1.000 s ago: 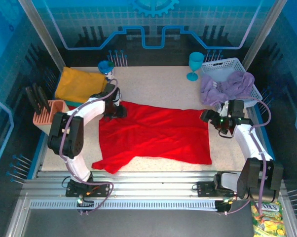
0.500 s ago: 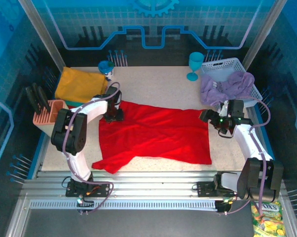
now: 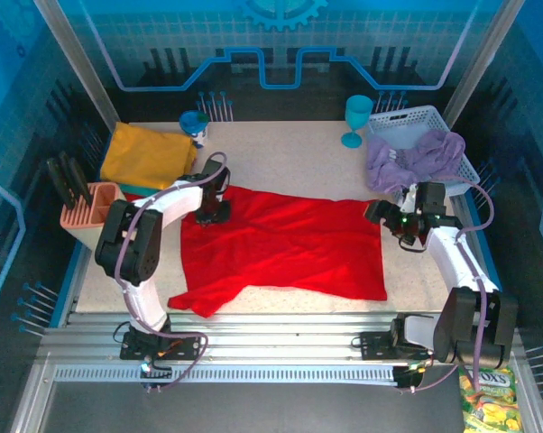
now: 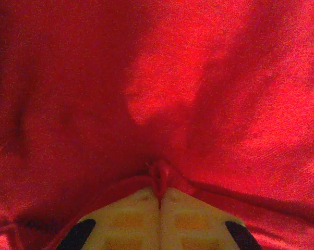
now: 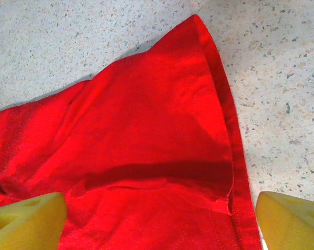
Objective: Fold and stack the t-shirts
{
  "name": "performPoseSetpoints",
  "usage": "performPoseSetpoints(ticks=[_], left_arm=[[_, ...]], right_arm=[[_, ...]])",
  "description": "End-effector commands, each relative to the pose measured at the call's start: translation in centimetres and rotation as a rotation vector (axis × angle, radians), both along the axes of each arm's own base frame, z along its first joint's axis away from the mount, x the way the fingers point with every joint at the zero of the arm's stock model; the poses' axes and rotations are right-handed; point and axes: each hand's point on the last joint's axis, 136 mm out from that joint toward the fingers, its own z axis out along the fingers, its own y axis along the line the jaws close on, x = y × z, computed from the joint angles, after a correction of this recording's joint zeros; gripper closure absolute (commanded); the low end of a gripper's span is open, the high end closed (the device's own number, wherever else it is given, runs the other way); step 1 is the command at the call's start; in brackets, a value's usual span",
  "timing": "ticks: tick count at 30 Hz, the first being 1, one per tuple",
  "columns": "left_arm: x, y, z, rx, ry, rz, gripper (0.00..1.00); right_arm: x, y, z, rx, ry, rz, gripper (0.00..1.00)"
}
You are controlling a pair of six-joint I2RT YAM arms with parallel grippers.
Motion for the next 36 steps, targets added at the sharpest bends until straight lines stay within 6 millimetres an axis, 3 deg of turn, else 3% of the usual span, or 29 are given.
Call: performPoseSetpoints(ticks=[1,8,15,23,25,27,32,36], left_arm=[[-0.8,0.6,2.6,0.047,-0.052,0.021,0.96],[-2.5,0.5,4.6,0.080,-0.104,0.050,1.00],[-6.1,0.4,5.8,0.098,-0.087,0.132,1.00],[-11.2,-2.2,4.3,0.076,-0.053,0.189,1.00],[-12.4,-2.7,3.6,0.077,-0.032,0.203,0.84],[-13.5,-3.2,3.2,0.081,-0.014,0.199,0.76],[-14.1,-3.8,4.4,0.067,-0.022,0.165,0.68],[-13.4,-4.8,6.9,-0.043,-0.041,0.154,0.35]], right_arm=[[0.2,0.6,0.3,0.005,-0.010,0.027,0.06],[0.0,0.6,0.4,0.004,-0.011,0.028,0.06],[0.1,0.5,0.5,-0.001,-0.012,0.029,0.06],[0.1,0.7,0.0,0.010,-0.002,0.035,0.06],[0.2,0.8,-0.1,0.015,-0.001,0.035,0.06],[0.2,0.9,-0.2,0.020,0.002,0.041,0.06],[0.4,0.9,-0.4,0.023,0.002,0.038,0.06],[0.4,1.0,-0.3,0.032,0.002,0.042,0.06]])
